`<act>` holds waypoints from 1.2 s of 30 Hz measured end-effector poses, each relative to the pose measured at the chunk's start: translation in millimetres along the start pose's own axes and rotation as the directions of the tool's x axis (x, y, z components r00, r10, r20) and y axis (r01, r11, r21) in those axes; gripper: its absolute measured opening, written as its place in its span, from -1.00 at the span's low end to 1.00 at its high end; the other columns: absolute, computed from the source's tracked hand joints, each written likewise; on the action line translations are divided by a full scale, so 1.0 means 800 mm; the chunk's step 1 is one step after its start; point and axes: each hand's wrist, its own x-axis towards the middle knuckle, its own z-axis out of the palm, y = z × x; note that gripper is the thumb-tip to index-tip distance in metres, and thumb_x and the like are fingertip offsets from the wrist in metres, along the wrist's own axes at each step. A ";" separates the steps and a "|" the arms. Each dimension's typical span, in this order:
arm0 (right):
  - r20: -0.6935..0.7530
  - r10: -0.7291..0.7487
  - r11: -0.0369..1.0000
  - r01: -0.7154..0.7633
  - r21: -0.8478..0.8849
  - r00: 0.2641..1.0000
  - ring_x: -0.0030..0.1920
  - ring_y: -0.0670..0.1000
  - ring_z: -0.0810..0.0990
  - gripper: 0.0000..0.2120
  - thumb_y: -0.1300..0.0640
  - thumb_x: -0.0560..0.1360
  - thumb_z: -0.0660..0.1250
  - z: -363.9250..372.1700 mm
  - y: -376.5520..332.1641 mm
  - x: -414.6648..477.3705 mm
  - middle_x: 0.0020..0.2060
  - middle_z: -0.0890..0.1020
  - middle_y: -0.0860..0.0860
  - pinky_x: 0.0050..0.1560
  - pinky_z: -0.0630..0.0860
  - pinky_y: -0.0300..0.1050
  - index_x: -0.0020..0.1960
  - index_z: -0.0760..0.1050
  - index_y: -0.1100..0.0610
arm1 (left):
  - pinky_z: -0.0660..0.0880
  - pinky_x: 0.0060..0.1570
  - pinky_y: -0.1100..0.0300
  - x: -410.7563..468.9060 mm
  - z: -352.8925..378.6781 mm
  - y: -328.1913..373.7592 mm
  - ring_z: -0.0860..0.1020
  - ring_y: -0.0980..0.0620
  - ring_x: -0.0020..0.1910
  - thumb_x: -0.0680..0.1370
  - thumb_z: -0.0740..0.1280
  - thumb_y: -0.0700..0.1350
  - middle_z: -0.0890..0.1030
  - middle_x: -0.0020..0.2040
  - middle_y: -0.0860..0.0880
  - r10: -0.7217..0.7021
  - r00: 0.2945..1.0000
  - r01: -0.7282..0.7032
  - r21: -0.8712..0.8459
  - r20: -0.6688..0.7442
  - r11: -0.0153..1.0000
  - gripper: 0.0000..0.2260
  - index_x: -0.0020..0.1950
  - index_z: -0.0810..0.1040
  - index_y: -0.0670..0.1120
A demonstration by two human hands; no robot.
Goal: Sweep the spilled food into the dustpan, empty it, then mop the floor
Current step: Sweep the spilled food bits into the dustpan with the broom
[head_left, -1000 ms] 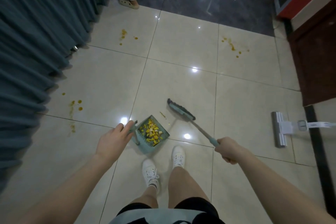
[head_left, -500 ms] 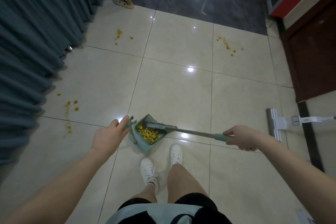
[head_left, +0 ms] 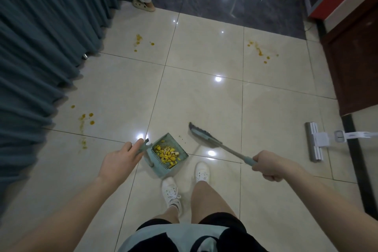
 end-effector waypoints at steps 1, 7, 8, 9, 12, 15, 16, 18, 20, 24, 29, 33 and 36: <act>0.031 0.002 1.000 -0.002 0.007 1.000 -0.59 0.01 0.30 -0.88 0.20 0.56 0.16 0.001 0.003 -0.004 -0.50 0.41 0.07 -0.53 0.23 -0.27 -0.03 0.45 0.20 | 0.27 -0.67 0.24 -0.003 0.002 0.001 0.39 -0.13 -0.66 0.52 0.12 0.09 0.45 -0.33 -0.02 0.004 1.000 -0.004 0.001 0.003 1.000 -0.72 0.16 0.34 0.01; 0.099 -0.052 0.978 0.071 -0.196 0.994 -0.57 0.01 0.35 -0.76 0.14 0.55 0.19 0.010 0.001 -0.029 -0.46 0.47 0.05 -0.53 0.30 -0.23 0.18 0.50 0.11 | 0.22 -0.62 0.26 0.001 0.003 0.000 0.38 -0.13 -0.66 0.55 0.09 0.08 0.43 -0.34 -0.05 -0.014 1.000 0.014 0.001 -0.023 1.000 -0.72 0.18 0.35 -0.01; 0.088 -0.063 0.973 0.081 -0.218 0.994 -0.57 -0.01 0.36 -0.75 0.14 0.56 0.19 0.006 -0.003 -0.034 -0.46 0.47 0.03 -0.53 0.31 -0.22 0.21 0.51 0.09 | 0.20 -0.62 0.27 0.001 0.002 -0.001 0.37 -0.13 -0.66 0.54 0.08 0.09 0.43 -0.35 -0.05 -0.018 1.000 0.018 -0.002 -0.025 1.000 -0.72 0.17 0.36 -0.01; 0.071 -0.073 0.969 0.088 -0.231 0.995 -0.57 -0.02 0.36 -0.73 0.13 0.57 0.19 0.000 -0.007 -0.039 -0.45 0.47 0.02 -0.53 0.32 -0.22 0.23 0.51 0.07 | 0.18 -0.61 0.29 0.000 0.001 -0.003 0.36 -0.13 -0.67 0.54 0.07 0.09 0.42 -0.36 -0.05 -0.020 0.999 0.020 -0.006 -0.027 1.000 -0.72 0.16 0.36 -0.01; -0.012 -0.095 0.969 0.090 -0.231 0.995 -0.55 -0.04 0.37 -0.70 0.11 0.58 0.22 -0.033 -0.012 -0.051 -0.43 0.47 0.01 -0.54 0.33 -0.22 0.28 0.51 0.00 | 0.19 -0.62 0.28 -0.005 0.000 -0.008 0.37 -0.14 -0.67 0.54 0.06 0.11 0.43 -0.35 -0.04 -0.010 0.999 0.010 -0.014 -0.032 1.000 -0.72 0.15 0.35 0.00; -0.075 -0.088 0.981 0.074 -0.178 0.993 -0.57 -0.04 0.35 -0.69 0.10 0.57 0.23 -0.061 -0.015 -0.053 -0.46 0.46 0.02 -0.55 0.30 -0.24 0.30 0.51 -0.06 | 0.27 -0.64 0.24 -0.012 0.002 -0.016 0.40 -0.15 -0.65 0.54 0.07 0.13 0.46 -0.32 -0.04 -0.033 0.999 0.032 -0.019 -0.039 0.999 -0.71 0.16 0.35 0.01; -0.093 -0.088 0.985 0.073 -0.154 0.992 -0.57 -0.03 0.34 -0.69 0.10 0.57 0.23 -0.066 -0.017 -0.051 -0.46 0.46 0.03 -0.54 0.29 -0.25 0.29 0.52 -0.06 | 0.27 -0.64 0.23 -0.015 0.001 -0.019 0.41 -0.16 -0.64 0.54 0.08 0.14 0.46 -0.32 -0.04 -0.043 0.998 0.042 -0.025 -0.042 0.999 -0.70 0.17 0.35 0.01; -0.128 -0.087 0.990 0.072 -0.118 0.988 -0.57 -0.03 0.34 -0.72 0.11 0.57 0.23 -0.071 -0.024 -0.043 -0.45 0.47 0.04 -0.54 0.28 -0.25 0.25 0.53 -0.02 | 0.28 -0.65 0.24 -0.021 -0.002 -0.025 0.39 -0.16 -0.65 0.53 0.08 0.14 0.45 -0.32 -0.05 -0.040 0.998 0.039 -0.036 -0.051 0.999 -0.67 0.21 0.35 0.01; -0.153 -0.091 0.992 0.075 -0.105 0.984 -0.58 -0.03 0.35 -0.77 0.12 0.58 0.22 -0.067 -0.034 -0.031 -0.46 0.47 0.04 -0.55 0.28 -0.27 0.20 0.55 0.05 | 0.30 -0.68 0.22 -0.029 -0.003 -0.030 0.36 -0.14 -0.67 0.53 0.10 0.12 0.44 -0.33 -0.06 -0.014 0.998 0.013 -0.026 -0.062 1.000 -0.67 0.23 0.34 0.00; -0.182 -0.098 0.991 0.079 -0.110 0.978 -0.63 -0.03 0.34 -0.83 0.19 0.58 0.18 -0.039 -0.056 -0.007 -0.49 0.45 0.02 -0.62 0.27 -0.28 0.08 0.54 0.12 | 0.31 -0.67 0.20 -0.042 0.000 -0.035 0.37 -0.15 -0.66 0.54 0.09 0.13 0.44 -0.32 -0.07 -0.029 0.998 0.028 -0.009 -0.061 1.000 -0.69 0.21 0.34 0.02; -0.127 -0.096 0.982 0.073 -0.176 0.987 -0.55 0.00 0.43 -0.82 0.23 0.56 0.18 0.000 -0.065 0.008 -0.38 0.47 0.04 -0.61 0.33 -0.26 0.08 0.53 0.18 | 0.26 -0.65 0.24 -0.042 0.000 -0.024 0.40 -0.12 -0.65 0.54 0.11 0.08 0.45 -0.31 -0.06 -0.025 0.998 0.025 0.003 -0.052 1.000 -0.72 0.17 0.36 0.00; -0.031 -0.116 0.952 0.102 -0.289 0.993 -0.52 -0.04 0.44 -0.78 0.19 0.57 0.18 -0.002 -0.045 -0.007 -0.31 0.51 0.00 -0.58 0.38 -0.26 0.18 0.50 0.07 | 0.26 -0.65 0.25 -0.035 -0.001 -0.027 0.39 -0.12 -0.65 0.54 0.12 0.07 0.44 -0.33 -0.06 -0.021 0.999 0.022 0.019 -0.046 1.000 -0.73 0.18 0.35 0.00; -0.003 -0.153 0.905 0.138 -0.402 0.988 -0.40 -0.05 0.52 -0.66 0.17 0.56 0.16 0.000 -0.029 -0.014 -0.22 0.54 -0.04 -0.45 0.48 -0.24 0.28 0.49 -0.04 | 0.25 -0.64 0.25 -0.031 -0.005 -0.034 0.40 -0.14 -0.65 0.53 0.11 0.09 0.45 -0.33 -0.07 -0.032 0.999 0.032 0.007 -0.043 0.999 -0.71 0.19 0.34 0.00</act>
